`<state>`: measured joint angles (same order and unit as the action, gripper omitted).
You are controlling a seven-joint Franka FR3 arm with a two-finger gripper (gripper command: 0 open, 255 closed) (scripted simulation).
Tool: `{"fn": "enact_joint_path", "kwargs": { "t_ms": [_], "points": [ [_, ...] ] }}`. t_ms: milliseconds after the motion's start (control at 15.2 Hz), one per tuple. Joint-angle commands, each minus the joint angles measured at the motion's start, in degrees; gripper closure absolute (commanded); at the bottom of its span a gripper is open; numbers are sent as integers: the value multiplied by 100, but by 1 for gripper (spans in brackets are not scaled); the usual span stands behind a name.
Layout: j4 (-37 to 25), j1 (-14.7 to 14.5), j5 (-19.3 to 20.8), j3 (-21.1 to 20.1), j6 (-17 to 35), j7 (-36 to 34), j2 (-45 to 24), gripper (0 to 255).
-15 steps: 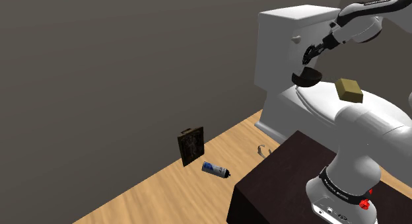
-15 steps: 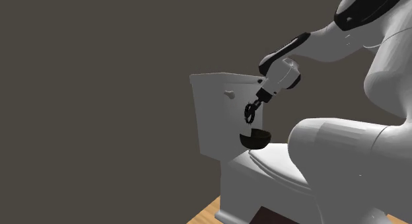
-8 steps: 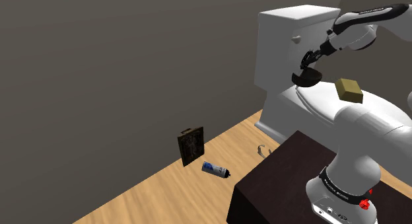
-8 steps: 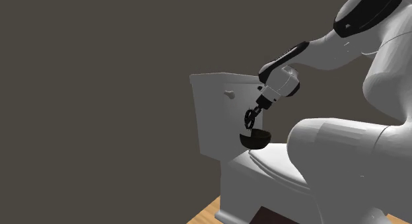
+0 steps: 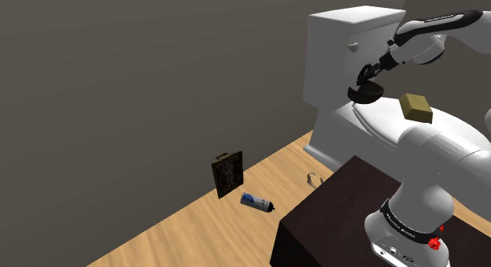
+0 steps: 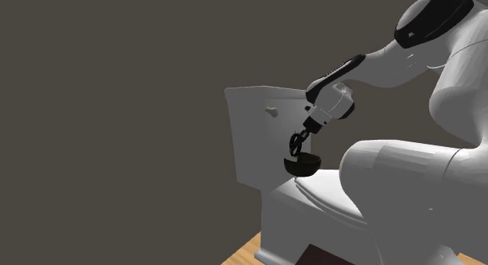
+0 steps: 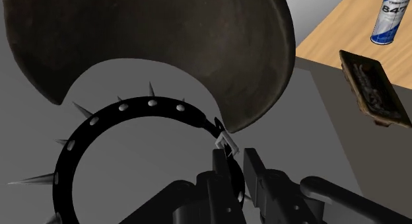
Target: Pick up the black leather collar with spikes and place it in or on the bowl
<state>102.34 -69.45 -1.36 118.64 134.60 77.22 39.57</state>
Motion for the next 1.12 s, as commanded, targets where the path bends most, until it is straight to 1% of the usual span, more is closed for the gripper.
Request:
{"fn": "enact_joint_path", "kwargs": {
  "t_ms": [0,66,132,462,726,1056],
  "points": [
    [5,-3,-1,-2,1,1,2,255],
    [5,-3,-1,-2,1,1,2,255],
    [5,-3,0,-2,1,1,2,0],
    [5,-3,-1,-2,1,1,2,0],
    [-83,542,-213,-340,-542,133,-333,0],
    [-83,542,-214,-340,-542,133,-334,0]
  ]
}}
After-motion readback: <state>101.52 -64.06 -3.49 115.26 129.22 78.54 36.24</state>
